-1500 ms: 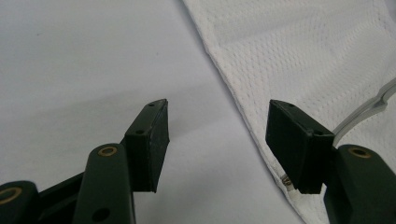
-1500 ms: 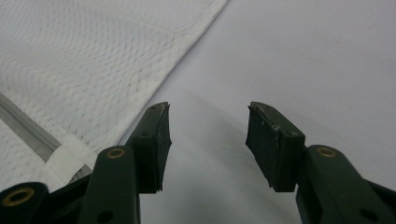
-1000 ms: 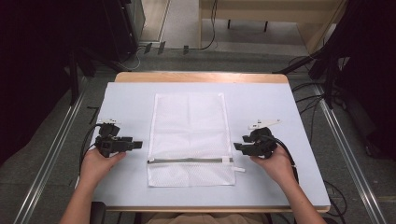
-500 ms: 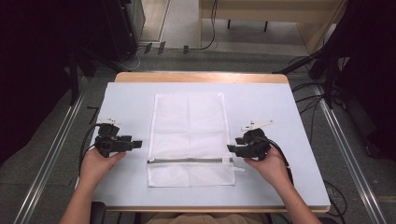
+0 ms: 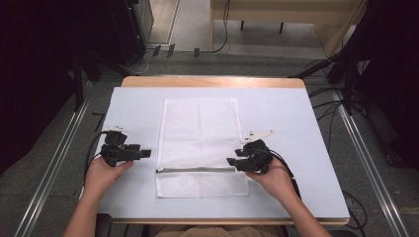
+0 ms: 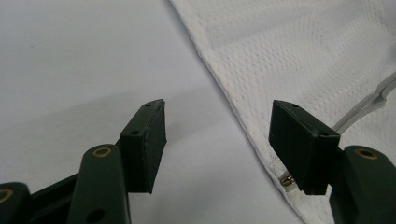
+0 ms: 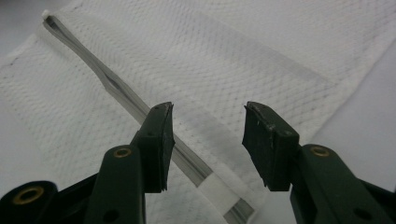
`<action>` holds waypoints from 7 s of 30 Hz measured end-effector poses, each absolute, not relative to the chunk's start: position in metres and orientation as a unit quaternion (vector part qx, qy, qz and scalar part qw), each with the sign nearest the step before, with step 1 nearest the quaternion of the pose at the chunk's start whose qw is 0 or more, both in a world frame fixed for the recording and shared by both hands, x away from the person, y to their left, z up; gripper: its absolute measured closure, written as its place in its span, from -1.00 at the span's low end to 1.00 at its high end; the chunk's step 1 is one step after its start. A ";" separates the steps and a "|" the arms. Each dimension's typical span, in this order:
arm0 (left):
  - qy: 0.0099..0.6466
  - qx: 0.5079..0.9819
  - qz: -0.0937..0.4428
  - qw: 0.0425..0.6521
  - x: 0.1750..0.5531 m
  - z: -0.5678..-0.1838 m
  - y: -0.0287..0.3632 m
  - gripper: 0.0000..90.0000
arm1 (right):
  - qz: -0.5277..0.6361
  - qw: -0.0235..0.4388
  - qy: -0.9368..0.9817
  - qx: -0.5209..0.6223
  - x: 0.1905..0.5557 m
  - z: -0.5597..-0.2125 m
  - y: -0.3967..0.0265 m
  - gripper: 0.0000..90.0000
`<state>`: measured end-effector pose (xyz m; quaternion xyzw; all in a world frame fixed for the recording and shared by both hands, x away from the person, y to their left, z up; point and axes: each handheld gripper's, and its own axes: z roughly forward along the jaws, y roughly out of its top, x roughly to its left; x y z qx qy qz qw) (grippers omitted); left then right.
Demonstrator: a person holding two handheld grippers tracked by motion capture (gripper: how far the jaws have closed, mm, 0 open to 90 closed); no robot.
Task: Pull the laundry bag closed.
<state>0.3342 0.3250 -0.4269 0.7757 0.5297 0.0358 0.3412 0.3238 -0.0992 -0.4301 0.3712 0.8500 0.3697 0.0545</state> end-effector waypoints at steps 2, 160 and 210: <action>0.529 0.775 0.037 0.342 0.334 -0.427 0.325 -0.18 | 0.371 0.054 0.854 0.361 0.321 -0.429 -0.092 0.20; 0.395 0.854 -0.054 0.336 0.310 -0.432 0.300 0.93 | 0.401 -0.063 0.897 0.175 0.338 -0.422 0.100 0.94; 0.389 0.857 -0.047 0.335 0.310 -0.429 0.305 0.97 | 0.398 -0.051 0.895 0.192 0.341 -0.442 0.071 0.96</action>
